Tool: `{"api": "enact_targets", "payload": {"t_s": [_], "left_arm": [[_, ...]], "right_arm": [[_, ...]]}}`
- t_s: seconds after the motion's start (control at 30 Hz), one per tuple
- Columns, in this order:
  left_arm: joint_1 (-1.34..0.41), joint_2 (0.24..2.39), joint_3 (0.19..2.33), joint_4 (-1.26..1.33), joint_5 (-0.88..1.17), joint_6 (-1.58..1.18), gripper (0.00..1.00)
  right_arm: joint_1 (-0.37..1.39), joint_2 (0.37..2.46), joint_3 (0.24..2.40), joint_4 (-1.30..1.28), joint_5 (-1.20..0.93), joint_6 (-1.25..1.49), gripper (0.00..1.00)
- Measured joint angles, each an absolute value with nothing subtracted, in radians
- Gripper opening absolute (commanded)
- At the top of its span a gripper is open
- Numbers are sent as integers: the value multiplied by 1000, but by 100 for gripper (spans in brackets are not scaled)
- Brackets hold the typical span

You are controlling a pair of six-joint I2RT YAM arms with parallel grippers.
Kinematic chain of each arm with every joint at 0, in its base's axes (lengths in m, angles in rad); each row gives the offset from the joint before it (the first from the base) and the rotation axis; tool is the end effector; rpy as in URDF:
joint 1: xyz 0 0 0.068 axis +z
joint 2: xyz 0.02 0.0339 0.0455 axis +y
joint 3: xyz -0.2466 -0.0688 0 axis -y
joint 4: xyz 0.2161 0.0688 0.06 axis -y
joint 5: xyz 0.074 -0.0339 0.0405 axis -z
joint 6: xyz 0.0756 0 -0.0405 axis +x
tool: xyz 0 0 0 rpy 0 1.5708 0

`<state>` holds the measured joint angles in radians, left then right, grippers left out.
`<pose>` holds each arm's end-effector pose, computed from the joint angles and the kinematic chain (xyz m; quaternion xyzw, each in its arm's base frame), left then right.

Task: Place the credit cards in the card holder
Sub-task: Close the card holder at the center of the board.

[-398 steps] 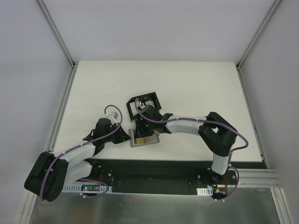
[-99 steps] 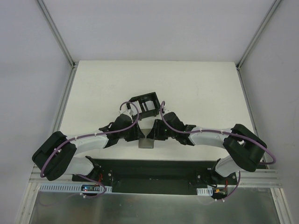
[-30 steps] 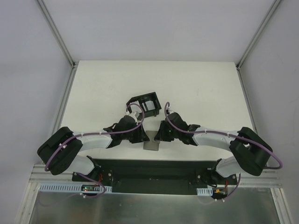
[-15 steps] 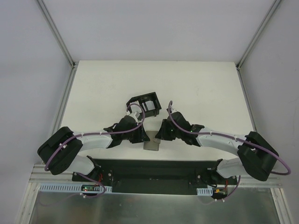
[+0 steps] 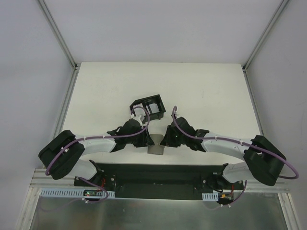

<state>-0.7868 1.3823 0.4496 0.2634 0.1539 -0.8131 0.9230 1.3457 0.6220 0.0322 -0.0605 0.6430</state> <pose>0.1806 -0.1975 0.1256 0.0217 0.8978 -0.3598 0.2530 0.1664 0.2274 0.1604 -0.1390 0.8938 0.3195 0.2822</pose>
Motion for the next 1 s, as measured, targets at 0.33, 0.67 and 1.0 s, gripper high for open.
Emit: {"api": "enact_targets", "payload": {"t_s": [0.33, 0.67, 1.0], "left_arm": [[-806, 1411, 477, 253, 147, -803, 39], [-827, 1427, 491, 250, 128, -801, 38], [-831, 1433, 496, 246, 120, -801, 37]], "right_arm": [[923, 1415, 624, 34, -65, 646, 16], [922, 1455, 655, 42, -72, 635, 16], [921, 1470, 681, 15, -76, 616, 18]]}}
